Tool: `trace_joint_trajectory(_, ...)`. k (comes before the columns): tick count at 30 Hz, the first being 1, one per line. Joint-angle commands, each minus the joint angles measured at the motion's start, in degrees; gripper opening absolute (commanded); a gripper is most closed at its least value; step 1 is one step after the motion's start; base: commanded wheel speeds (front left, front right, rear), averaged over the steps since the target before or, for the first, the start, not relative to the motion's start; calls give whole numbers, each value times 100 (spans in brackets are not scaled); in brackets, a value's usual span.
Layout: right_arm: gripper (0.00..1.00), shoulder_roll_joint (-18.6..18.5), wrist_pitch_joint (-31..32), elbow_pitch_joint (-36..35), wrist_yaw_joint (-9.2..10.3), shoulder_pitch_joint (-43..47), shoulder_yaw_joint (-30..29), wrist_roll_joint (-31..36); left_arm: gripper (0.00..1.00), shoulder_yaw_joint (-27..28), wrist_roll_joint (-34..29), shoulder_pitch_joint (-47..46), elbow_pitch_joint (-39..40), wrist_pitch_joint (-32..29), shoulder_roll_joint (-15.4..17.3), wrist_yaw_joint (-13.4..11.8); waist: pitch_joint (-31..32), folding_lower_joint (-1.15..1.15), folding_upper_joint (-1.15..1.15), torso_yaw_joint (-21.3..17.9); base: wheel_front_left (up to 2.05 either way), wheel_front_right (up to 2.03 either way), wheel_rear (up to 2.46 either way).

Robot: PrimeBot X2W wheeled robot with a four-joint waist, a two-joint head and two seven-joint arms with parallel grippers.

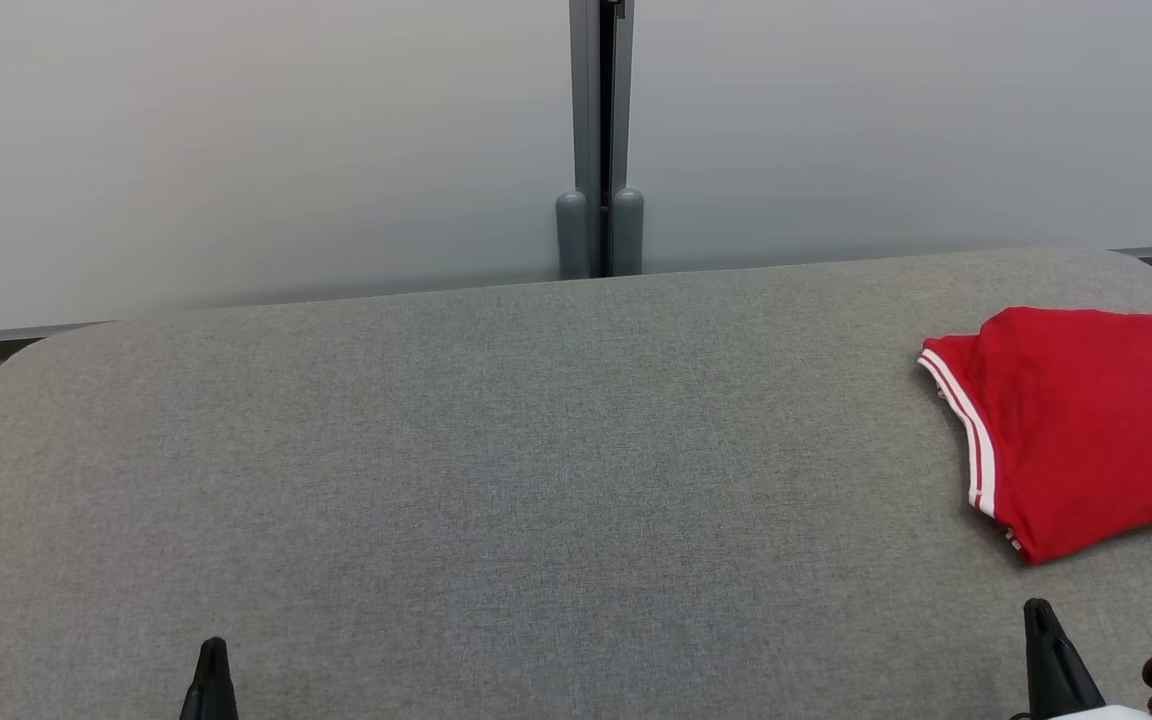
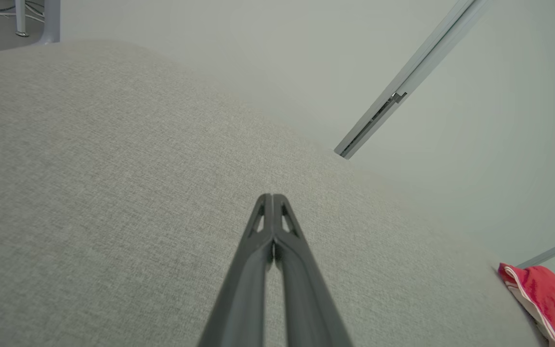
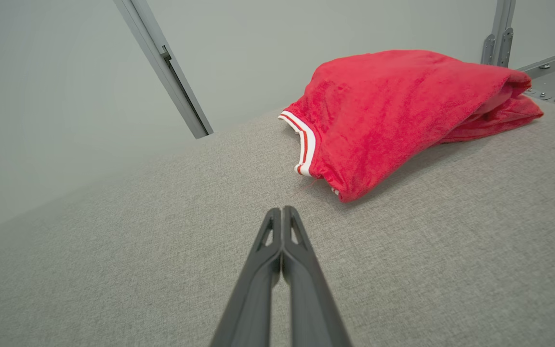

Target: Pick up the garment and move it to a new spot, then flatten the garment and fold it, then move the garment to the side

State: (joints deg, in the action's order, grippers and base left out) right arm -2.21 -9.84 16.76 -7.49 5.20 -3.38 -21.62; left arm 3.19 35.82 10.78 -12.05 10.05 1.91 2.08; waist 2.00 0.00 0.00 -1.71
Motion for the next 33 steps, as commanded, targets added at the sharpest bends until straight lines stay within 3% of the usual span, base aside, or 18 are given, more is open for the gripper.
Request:
trace_joint_trajectory(1, 0, -47, 59, -116, -1, -154, -33, -256, 0, 44, 199, -210, 61, -41, 53, 54, -2, 0, 0, 2, 0, 0, 0)
trace_joint_trajectory(33, 0, -67, 712, -197, -1, -578, -151, -3078, 0, 168, 2457, -857, -40, -711, 79, 257, -68, 0, 0, 53, 0, 0, 0)
